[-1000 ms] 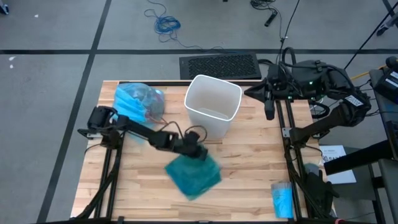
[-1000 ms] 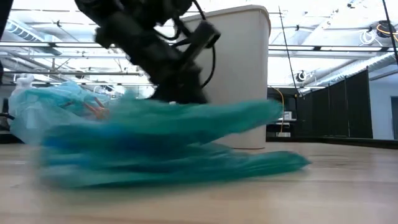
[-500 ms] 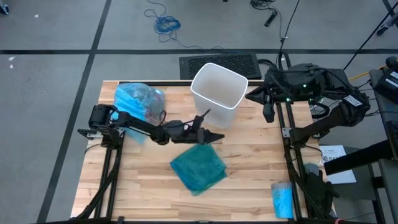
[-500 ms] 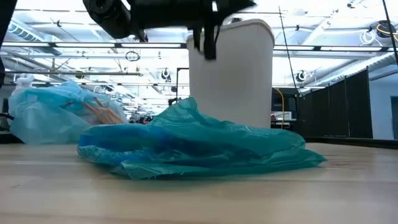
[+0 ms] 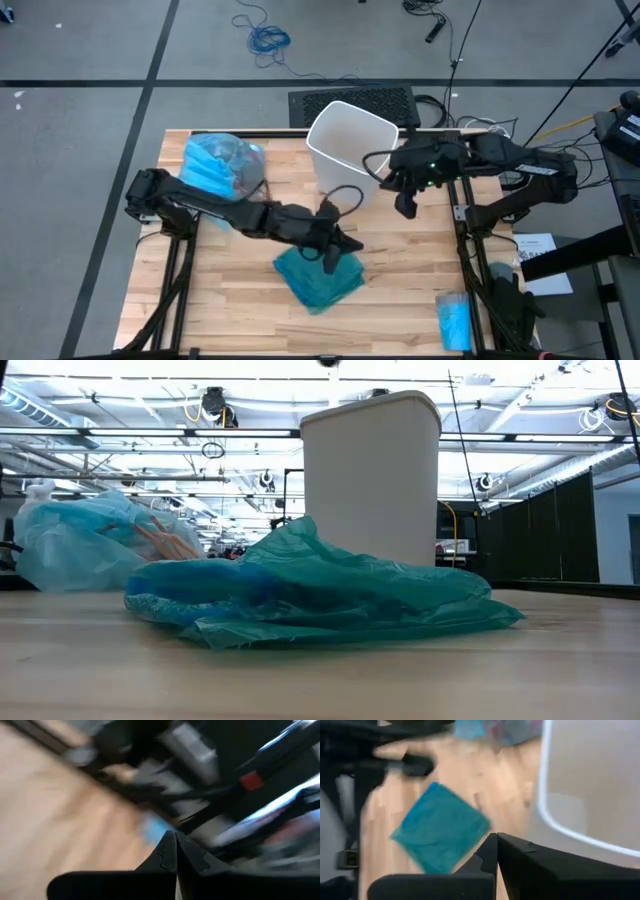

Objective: Place trash/remove bag and relplace
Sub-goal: Insert the new blue trash bag into the white trash bin

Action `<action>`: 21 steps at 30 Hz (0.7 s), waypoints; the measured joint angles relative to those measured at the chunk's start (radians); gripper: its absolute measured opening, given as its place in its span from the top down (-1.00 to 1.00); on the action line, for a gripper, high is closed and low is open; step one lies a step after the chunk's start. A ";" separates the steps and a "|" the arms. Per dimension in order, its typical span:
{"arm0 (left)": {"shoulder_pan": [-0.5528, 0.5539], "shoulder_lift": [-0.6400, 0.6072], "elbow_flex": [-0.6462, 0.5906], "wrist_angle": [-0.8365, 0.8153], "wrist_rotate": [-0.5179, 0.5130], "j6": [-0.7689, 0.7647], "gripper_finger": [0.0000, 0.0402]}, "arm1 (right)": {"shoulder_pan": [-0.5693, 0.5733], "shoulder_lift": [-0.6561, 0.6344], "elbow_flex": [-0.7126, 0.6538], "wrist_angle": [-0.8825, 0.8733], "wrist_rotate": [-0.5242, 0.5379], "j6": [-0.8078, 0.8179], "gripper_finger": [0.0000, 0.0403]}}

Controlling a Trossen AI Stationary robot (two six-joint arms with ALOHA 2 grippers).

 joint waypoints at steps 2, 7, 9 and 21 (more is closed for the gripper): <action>0.000 -0.003 0.116 -0.258 -0.052 0.062 1.00 | 0.015 -0.010 -0.036 0.042 -0.036 0.024 1.00; 0.002 -0.005 0.261 -0.586 -0.065 0.155 1.00 | 0.091 -0.017 -0.088 0.109 -0.084 0.098 1.00; -0.003 -0.004 0.282 -0.715 -0.063 0.154 1.00 | 0.133 -0.015 -0.119 0.126 -0.085 0.128 1.00; -0.061 0.000 0.267 -1.092 -0.111 0.136 1.00 | 0.284 -0.013 -0.491 0.539 -0.071 0.414 1.00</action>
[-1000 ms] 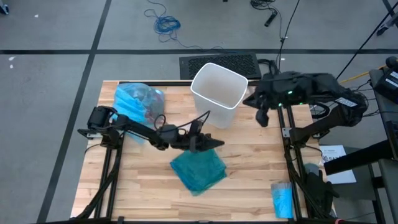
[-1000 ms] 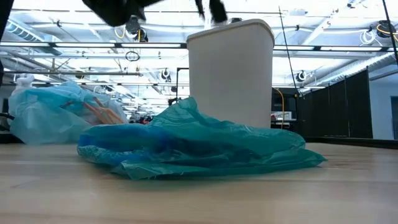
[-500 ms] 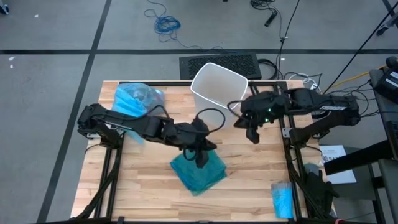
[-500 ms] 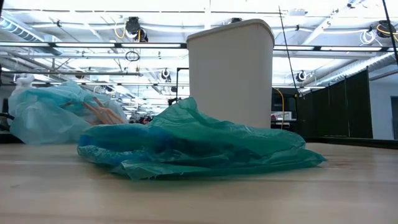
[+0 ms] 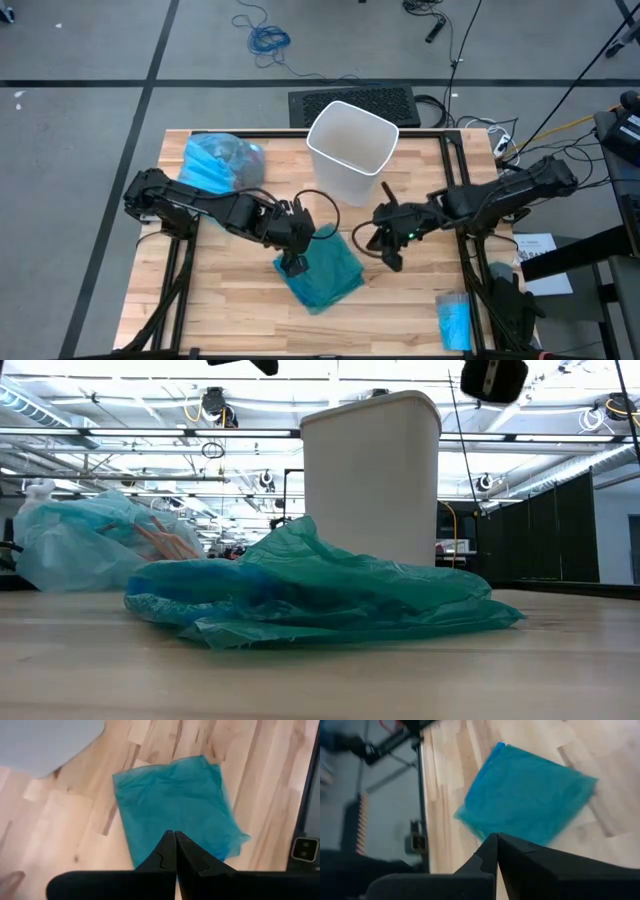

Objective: Place trash/remove bag and relplace
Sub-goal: Insert the new blue trash bag into the white trash bin

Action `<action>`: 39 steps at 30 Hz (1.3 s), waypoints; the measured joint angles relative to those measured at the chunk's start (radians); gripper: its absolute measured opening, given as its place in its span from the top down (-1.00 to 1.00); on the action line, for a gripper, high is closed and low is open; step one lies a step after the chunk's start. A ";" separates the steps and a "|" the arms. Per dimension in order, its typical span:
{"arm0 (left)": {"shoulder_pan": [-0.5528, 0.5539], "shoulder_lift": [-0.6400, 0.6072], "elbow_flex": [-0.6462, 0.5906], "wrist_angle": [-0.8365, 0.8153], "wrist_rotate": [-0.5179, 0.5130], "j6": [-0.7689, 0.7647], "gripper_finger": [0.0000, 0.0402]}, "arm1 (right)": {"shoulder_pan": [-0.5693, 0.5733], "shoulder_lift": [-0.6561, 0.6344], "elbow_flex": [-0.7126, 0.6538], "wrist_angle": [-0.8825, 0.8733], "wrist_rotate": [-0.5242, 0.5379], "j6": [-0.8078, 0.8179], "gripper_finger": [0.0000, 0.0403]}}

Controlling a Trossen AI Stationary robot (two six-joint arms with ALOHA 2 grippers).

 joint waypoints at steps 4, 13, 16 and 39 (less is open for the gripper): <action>0.004 0.011 0.000 -0.013 -0.004 0.096 1.00 | 0.000 0.001 -0.108 0.181 0.036 0.142 1.00; -0.014 0.009 0.000 -0.117 -0.004 0.430 1.00 | -0.006 0.000 -0.145 0.267 0.187 0.283 1.00; -0.017 0.009 0.000 -0.101 -0.003 0.461 1.00 | -0.008 0.000 -0.145 0.285 0.191 0.316 1.00; -0.017 0.009 0.000 -0.124 -0.003 0.773 1.00 | -0.007 -0.001 -0.127 0.308 0.216 0.228 1.00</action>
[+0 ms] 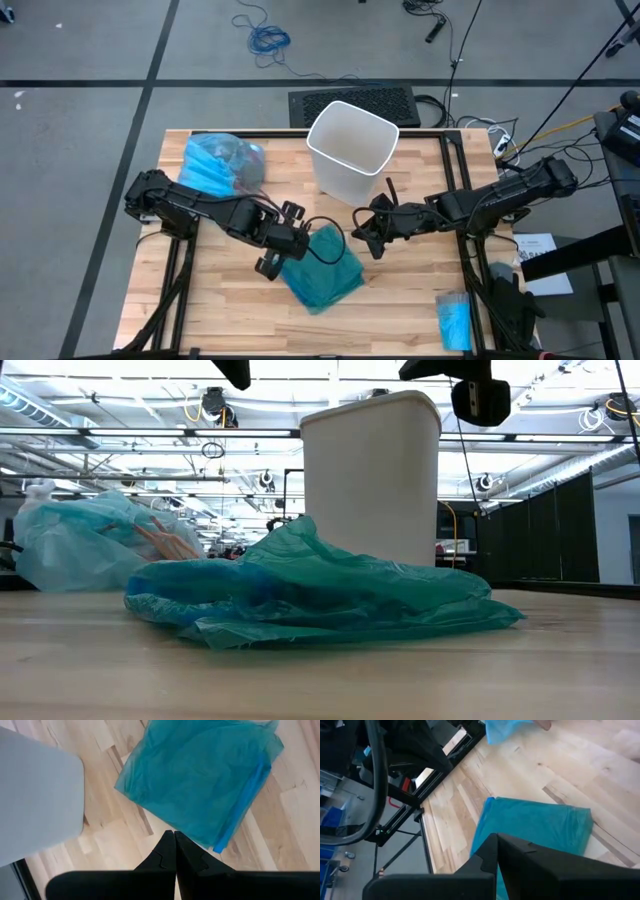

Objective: Place trash/remove bag and relplace
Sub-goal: Insert the new blue trash bag into the white trash bin

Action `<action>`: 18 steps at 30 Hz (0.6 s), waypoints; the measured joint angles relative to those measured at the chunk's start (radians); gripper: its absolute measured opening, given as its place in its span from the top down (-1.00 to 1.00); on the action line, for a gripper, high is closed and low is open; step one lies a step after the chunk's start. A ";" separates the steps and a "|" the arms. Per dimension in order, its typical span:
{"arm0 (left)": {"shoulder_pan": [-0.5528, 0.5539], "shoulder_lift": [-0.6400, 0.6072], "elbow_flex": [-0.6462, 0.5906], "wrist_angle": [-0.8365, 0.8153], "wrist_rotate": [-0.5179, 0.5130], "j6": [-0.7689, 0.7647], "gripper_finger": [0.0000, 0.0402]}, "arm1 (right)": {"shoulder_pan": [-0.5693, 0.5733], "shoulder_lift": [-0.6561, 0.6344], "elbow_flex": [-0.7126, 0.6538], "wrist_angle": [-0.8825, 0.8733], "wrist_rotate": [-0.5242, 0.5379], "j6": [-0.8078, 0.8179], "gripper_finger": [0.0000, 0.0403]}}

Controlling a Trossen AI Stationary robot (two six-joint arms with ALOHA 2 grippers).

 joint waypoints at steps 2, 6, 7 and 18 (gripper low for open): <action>0.000 0.000 0.000 0.000 0.000 0.000 1.00 | 0.000 0.000 0.000 0.000 0.000 -0.007 1.00; 0.002 0.000 0.000 0.030 0.000 -0.007 1.00 | 0.000 0.000 0.000 -0.002 0.000 -0.022 1.00; 0.002 0.000 0.000 0.045 0.000 -0.033 1.00 | 0.000 0.000 0.000 -0.008 -0.001 -0.021 1.00; 0.024 0.000 0.000 0.297 0.000 -0.481 1.00 | 0.059 0.005 0.000 -0.167 0.000 0.043 1.00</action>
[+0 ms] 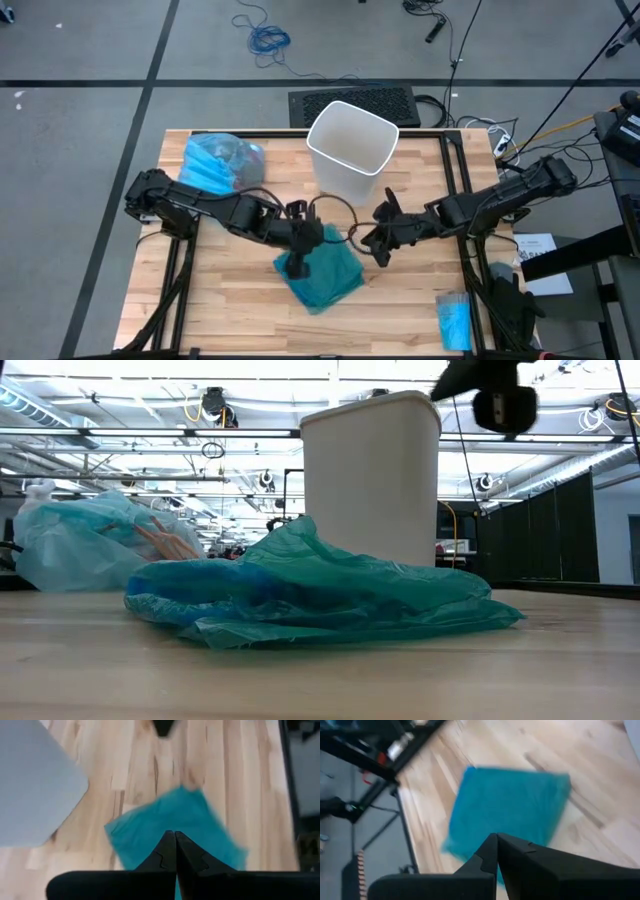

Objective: Place trash/remove bag and relplace
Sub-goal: Insert the new blue trash bag into the white trash bin

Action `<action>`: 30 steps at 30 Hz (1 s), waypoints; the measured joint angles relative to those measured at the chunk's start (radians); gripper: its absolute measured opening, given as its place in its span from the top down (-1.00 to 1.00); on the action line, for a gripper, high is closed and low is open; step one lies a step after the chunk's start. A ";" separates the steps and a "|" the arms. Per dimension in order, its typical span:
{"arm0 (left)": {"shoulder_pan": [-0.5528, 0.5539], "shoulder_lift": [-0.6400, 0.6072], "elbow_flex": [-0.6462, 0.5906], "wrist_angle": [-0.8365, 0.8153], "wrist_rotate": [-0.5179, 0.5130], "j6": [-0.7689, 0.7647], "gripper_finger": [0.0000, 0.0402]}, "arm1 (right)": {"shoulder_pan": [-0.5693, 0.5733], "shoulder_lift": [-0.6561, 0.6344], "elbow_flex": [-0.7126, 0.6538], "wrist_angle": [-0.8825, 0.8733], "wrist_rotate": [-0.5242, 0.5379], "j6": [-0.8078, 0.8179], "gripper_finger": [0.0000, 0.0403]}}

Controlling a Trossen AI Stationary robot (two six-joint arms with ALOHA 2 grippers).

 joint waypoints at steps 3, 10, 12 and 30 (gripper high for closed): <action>0.011 0.000 0.000 0.041 -0.001 -0.111 1.00 | 0.039 0.030 0.000 -0.058 0.003 0.034 1.00; 0.011 0.000 0.000 0.033 0.028 -0.223 1.00 | 0.124 0.165 0.000 -0.053 0.028 0.123 0.99; 0.011 0.000 0.000 0.033 0.032 -0.214 1.00 | 0.135 0.205 0.000 -0.020 0.026 0.126 0.92; -0.047 0.000 -0.001 -0.192 0.164 -0.201 1.00 | 0.113 0.288 -0.163 0.200 0.030 0.322 -0.02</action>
